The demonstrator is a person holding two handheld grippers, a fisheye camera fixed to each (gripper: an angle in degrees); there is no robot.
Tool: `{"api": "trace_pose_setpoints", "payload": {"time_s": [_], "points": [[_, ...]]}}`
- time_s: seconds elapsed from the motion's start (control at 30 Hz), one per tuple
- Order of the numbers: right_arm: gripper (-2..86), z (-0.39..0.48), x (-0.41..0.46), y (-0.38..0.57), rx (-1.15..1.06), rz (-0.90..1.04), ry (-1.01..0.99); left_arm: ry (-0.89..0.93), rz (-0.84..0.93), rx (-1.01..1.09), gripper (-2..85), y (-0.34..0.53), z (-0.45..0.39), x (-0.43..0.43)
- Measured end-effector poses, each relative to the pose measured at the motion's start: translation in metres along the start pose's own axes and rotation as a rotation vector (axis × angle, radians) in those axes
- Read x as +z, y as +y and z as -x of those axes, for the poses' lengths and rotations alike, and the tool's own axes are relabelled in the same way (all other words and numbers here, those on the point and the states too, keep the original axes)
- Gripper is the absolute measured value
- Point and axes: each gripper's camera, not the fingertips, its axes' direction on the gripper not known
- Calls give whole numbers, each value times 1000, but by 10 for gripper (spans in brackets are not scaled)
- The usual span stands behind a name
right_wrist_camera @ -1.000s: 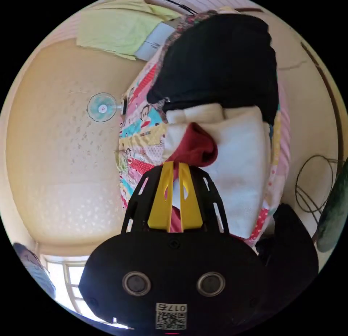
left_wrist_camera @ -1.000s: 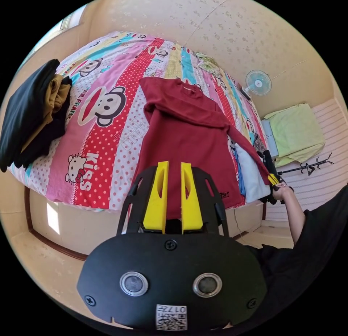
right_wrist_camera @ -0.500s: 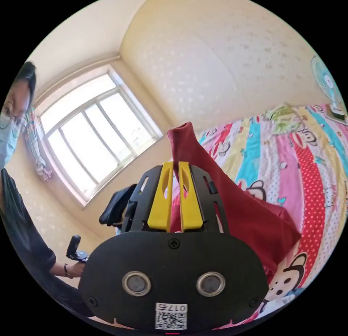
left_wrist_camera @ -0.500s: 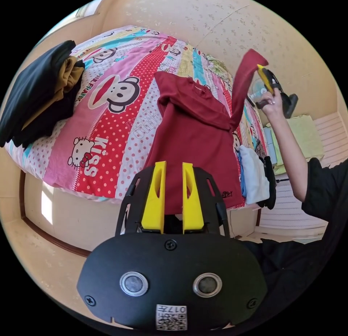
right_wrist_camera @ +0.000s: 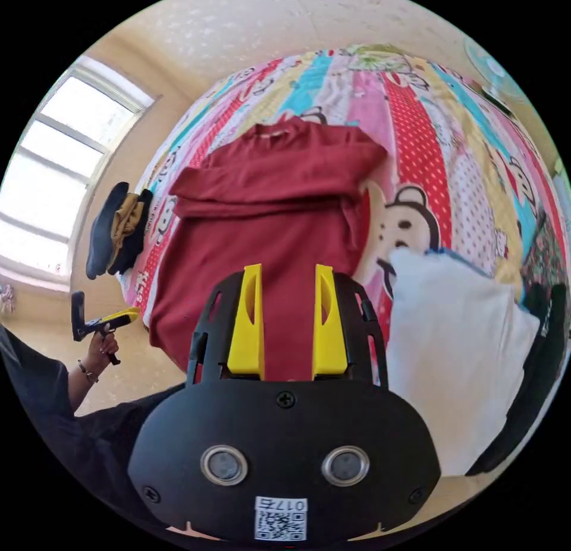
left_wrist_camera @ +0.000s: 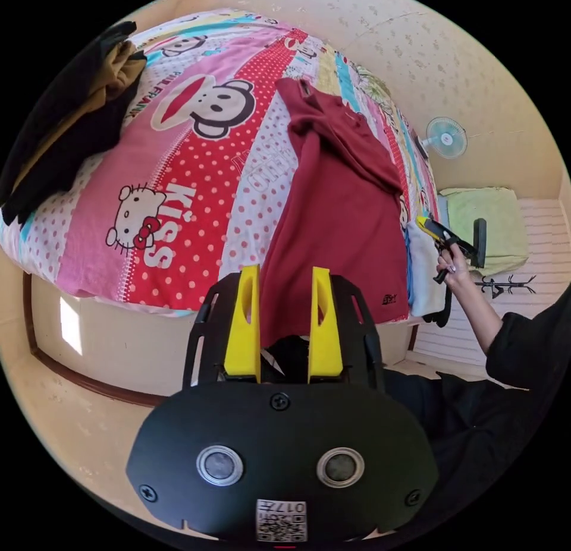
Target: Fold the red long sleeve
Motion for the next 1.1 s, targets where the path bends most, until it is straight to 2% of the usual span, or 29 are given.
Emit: {"api": "trace_pose_setpoints", "payload": {"time_s": [0.13, 0.2, 0.27, 0.4, 0.47, 0.57, 0.7, 0.77, 0.83, 0.93, 1.1], "points": [[136, -10, 16, 86, 111, 177, 106, -40, 95, 20, 136, 7, 10, 22], [136, -13, 24, 113, 157, 226, 76, -21, 113, 25, 137, 9, 17, 26], [128, -17, 35, 132, 198, 228, -17, -5, 156, 52, 132, 4, 24, 36], [78, -22, 38, 136, 235, 184, -50, 0, 225, 83, 97, -8, 32, 48], [42, -25, 22, 142, 224, 159, -124, 120, 271, 92, 49, -12, 40, 42], [32, -25, -31, 156, 181, 85, -248, 255, 256, 152, 26, -8, 39, 2], [30, -12, -95, 181, 167, 68, -308, 327, 254, 132, 13, 9, 35, -60], [30, 0, -120, 209, 175, 119, -327, 328, 334, 68, 11, 35, 38, -79], [29, -1, -134, 229, 238, 82, -413, 363, 349, 33, 12, 50, 41, -86], [28, -11, -149, 220, 310, -106, -530, 456, 251, 29, 16, 36, 41, -95], [29, -42, -130, 112, 235, -332, -582, 619, -12, 108, 20, -72, 34, -88]]}}
